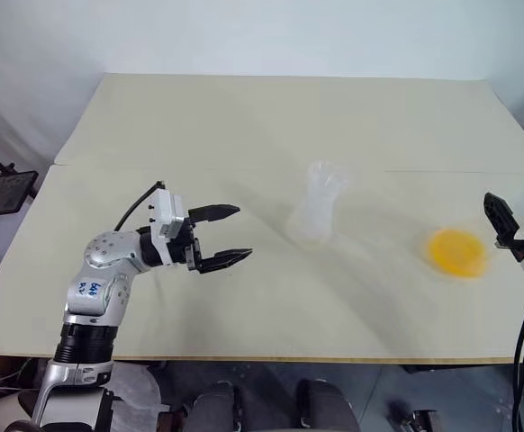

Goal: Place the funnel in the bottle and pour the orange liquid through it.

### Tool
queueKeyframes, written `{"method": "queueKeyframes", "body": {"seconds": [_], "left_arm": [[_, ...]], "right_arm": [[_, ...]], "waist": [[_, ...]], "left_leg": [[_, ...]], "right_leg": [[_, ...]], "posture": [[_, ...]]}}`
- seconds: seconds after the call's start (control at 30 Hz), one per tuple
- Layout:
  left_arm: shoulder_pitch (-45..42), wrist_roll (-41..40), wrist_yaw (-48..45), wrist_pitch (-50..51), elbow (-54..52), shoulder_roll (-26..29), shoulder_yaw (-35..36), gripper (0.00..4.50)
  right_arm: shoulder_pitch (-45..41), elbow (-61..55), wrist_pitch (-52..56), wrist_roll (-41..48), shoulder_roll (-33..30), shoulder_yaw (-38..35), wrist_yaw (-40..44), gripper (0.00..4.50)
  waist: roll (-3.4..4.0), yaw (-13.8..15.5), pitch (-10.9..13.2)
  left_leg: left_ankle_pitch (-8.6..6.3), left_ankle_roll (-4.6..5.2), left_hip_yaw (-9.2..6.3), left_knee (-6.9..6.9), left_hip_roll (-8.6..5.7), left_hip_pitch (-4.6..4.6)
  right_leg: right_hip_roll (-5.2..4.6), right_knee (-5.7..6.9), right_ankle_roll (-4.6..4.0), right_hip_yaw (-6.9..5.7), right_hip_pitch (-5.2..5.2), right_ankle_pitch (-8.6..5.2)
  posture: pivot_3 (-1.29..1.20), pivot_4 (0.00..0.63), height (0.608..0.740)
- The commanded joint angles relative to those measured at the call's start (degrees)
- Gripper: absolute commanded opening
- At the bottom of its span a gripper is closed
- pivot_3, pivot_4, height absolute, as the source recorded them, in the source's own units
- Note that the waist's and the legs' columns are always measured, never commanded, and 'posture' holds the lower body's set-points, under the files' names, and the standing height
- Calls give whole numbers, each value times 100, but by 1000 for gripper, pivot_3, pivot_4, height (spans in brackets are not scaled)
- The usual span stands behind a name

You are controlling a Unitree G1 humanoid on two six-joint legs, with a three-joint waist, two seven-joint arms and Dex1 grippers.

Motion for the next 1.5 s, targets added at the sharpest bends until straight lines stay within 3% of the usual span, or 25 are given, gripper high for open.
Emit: {"method": "queueKeyframes", "body": {"seconds": [0.03,0.23,0.5,0.63,0.77,0.93,1.3,1.5], "left_arm": [[14,-61,51,-113,-162,-15,30,4500],[-89,-56,42,-151,-77,0,42,4500],[-216,-94,75,-116,-26,-26,46,4500],[-349,-221,131,-25,42,-70,141,4500],[-406,-299,238,11,50,-162,166,4500],[-326,-423,526,175,-32,-344,233,4500],[-16,-295,744,56,-269,-531,62,4500],[7,-227,808,-65,-271,-613,-73,4500]], "right_arm": [[-105,-1,-50,28,-89,-55,49,4136],[-126,72,-100,-31,-83,-45,86,2504],[-163,-361,-647,-71,60,156,478,2504],[-467,-848,-759,-762,43,806,9,2504],[-930,-1500,252,-1537,-429,1890,-367,2504],[-1433,-1667,-337,-2478,-527,2769,-351,2504],[-2006,-1117,-1305,-4524,-701,3791,-569,2504],[-2311,-823,-1550,-5107,-630,3948,-659,2504]], "waist": [[0,-5,0],[0,-1,0],[0,-7,0],[0,-12,0],[5,-32,3],[3,3,3],[2,-16,4],[2,-18,4]], "left_leg": [[0,0,0,0,0,0],[0,0,0,0,0,-1],[0,0,1,-1,1,-1],[0,0,2,-1,1,-1],[1,-2,4,-3,2,-2],[1,-3,-9,-2,-1,-14],[2,-3,-21,0,-4,-26],[2,-4,-21,0,-2,-26]], "right_leg": [[0,0,0,0,0,0],[0,-1,0,-1,0,0],[1,-2,0,-1,0,0],[1,-1,0,0,-3,0],[1,2,0,2,-10,0],[-1,-1,0,-13,-12,0],[-2,-7,1,-31,-12,1],[-2,-8,1,-31,-12,1]], "posture": [[0,150,740],[0,150,740],[0,150,740],[0,150,740],[0,150,740],[0,150,740],[0,150,740],[0,150,740]]}}
